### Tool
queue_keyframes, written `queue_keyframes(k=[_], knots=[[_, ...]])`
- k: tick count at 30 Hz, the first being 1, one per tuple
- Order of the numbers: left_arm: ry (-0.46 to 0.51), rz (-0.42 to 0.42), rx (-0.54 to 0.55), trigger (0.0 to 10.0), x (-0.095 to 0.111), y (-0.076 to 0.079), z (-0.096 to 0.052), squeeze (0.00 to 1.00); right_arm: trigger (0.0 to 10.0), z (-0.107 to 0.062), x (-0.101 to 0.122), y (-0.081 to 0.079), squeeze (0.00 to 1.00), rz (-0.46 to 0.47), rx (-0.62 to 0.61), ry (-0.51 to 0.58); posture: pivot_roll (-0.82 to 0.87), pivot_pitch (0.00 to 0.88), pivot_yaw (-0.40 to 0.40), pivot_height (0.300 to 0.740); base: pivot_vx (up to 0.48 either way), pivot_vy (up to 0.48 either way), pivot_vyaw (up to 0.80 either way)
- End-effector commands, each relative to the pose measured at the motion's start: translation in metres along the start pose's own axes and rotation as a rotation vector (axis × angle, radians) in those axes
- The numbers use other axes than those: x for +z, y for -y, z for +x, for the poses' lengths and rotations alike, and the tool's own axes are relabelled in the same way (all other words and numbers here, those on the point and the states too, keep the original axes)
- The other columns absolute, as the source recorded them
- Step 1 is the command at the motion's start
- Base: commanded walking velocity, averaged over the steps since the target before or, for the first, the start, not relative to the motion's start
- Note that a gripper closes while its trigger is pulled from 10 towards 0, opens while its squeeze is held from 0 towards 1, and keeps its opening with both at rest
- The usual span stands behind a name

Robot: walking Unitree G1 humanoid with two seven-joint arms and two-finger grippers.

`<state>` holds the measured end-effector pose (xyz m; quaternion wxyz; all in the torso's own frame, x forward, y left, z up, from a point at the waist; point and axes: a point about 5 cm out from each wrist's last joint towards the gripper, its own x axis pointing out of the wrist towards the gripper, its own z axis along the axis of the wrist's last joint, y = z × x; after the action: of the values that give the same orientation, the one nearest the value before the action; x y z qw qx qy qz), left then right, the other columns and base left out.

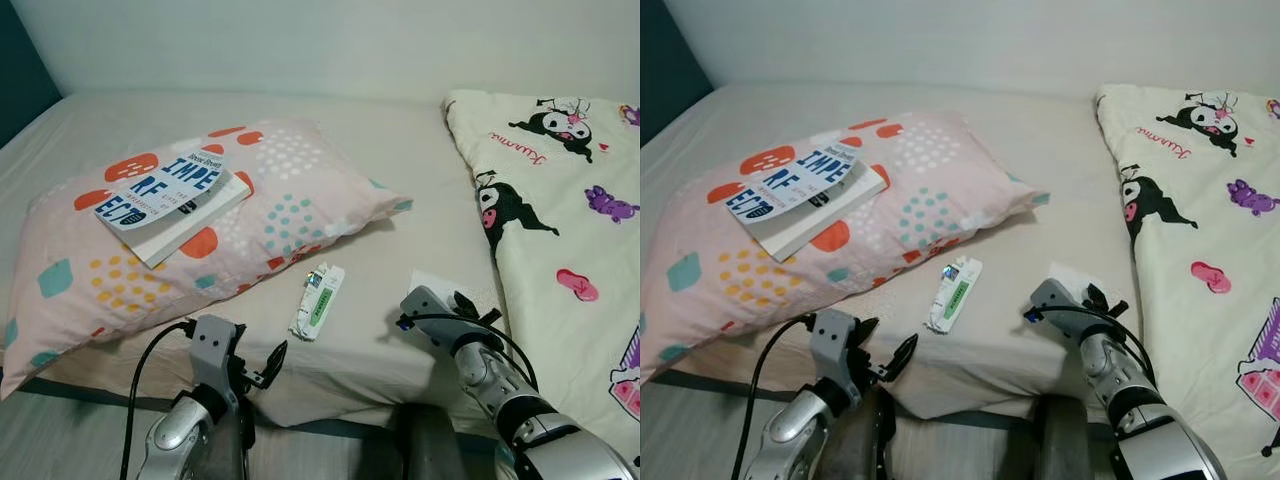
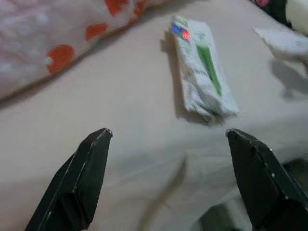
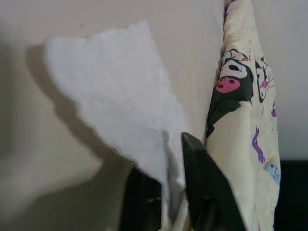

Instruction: Clean up the room

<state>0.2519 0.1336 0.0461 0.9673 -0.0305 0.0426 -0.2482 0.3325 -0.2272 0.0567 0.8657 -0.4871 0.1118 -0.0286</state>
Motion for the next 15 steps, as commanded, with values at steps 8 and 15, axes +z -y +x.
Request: queue_keyframes(k=[8, 15], knots=[[-0.048, 0.051, -0.027, 10.0, -0.002, 0.006, 0.002, 0.00, 0.0, -0.004, -0.005, 0.000, 0.00, 0.169, -0.078, -0.041, 0.25, 0.242, -0.005, 0.544, 0.000, 0.000, 0.00], [0.095, 0.097, -0.080, 10.0, 0.039, 0.017, 0.030, 0.00, 0.0, -0.003, -0.005, 0.012, 0.00, 0.336, -0.182, -0.050, 0.23, 0.235, -0.006, 0.544, 0.000, 0.000, 0.00]])
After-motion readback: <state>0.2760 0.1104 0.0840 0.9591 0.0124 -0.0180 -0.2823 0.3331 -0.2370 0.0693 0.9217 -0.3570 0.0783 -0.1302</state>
